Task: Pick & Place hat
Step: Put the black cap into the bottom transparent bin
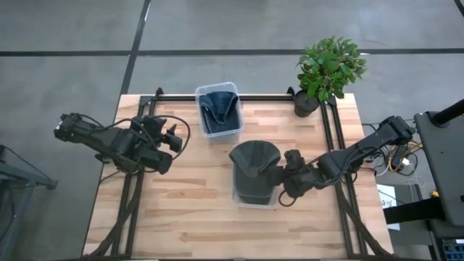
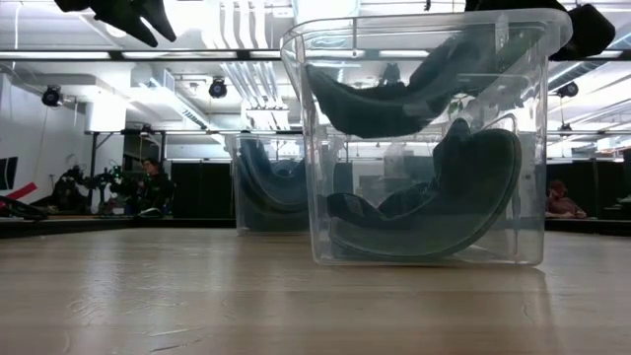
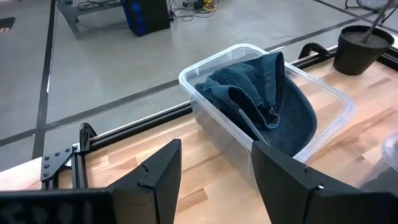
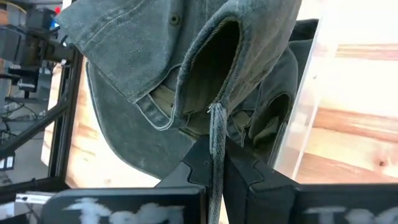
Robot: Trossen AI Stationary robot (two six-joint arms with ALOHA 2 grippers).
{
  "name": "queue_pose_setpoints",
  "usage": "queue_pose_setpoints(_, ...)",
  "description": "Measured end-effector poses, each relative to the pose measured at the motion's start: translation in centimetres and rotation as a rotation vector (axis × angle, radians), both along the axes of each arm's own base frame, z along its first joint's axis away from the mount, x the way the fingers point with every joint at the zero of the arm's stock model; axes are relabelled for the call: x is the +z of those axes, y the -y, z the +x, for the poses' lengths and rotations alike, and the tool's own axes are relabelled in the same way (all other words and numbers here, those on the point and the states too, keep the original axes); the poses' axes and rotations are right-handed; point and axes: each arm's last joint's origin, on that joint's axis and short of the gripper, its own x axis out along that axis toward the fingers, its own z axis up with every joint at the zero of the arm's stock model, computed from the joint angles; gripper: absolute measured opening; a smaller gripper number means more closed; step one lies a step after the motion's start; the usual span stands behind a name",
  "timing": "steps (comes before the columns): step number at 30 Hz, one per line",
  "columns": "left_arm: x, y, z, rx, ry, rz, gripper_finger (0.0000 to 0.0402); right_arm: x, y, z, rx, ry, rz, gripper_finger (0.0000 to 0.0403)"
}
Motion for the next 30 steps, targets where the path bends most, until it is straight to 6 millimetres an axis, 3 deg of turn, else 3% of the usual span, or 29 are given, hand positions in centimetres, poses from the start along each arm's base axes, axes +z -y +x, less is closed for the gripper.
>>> queue_pose_setpoints(4,0.0,0.1,0.0,-0.010,-0.003,-0.005,0.0187,0.0,0.0,-0.1,0.032,-0.015,0.012,0.0022)
queue_pose_setpoints(17,0.0,0.5,-0.1,-0.032,-0.003,-0.004,0.0187,0.3,0.0,-0.2,0.025,-0.005,0.036,0.0104)
queue_pose_setpoints(30,0.0,0.5,-0.1,-0.042,-0.019,0.006,0.0187,1.1,-0.4,-0.9,0.101,-0.057,0.166,0.0069)
